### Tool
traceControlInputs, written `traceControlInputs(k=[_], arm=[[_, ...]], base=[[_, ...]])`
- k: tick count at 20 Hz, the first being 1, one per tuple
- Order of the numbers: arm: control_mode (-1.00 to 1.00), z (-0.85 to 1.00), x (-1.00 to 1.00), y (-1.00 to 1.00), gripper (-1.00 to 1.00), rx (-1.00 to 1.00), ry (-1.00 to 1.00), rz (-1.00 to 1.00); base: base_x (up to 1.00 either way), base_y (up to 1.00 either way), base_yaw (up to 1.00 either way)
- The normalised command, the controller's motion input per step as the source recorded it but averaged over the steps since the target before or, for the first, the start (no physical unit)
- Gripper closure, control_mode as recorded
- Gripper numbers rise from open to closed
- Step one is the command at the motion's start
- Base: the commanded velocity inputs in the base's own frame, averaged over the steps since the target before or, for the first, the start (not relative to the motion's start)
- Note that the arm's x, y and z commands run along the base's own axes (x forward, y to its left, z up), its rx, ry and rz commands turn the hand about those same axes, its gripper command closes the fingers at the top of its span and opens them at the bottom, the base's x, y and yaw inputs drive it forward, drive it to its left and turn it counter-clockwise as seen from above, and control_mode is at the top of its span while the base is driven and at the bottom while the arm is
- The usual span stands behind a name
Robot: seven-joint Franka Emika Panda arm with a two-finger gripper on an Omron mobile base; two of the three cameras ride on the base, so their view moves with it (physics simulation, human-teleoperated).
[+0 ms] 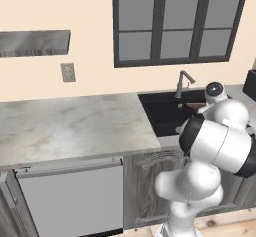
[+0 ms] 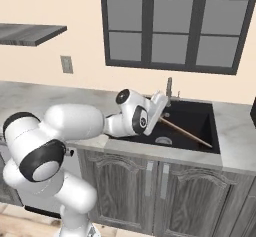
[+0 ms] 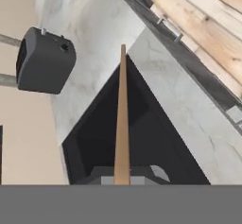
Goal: Move the cutting board and knife to the sink. Then move spray from the cabinet to the counter.
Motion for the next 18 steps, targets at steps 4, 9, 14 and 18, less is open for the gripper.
traceControlInputs(k=[4, 9, 14, 18], arm=[[-1.0, 0.0, 0.63, 0.18, 1.0, 0.01, 0.0, -0.16], [-1.0, -0.1, 0.57, 0.3, 1.0, 0.0, -0.02, -0.1], [-1.0, -0.41, 0.56, 0.01, 1.0, 0.05, -0.18, -0.22], [-1.0, -0.63, 0.39, 0.0, 1.0, 0.11, -0.13, -0.24]], base=[[0.0, 0.0, 0.0], [0.0, 0.0, 0.0], [0.0, 0.0, 0.0], [0.0, 0.0, 0.0]])
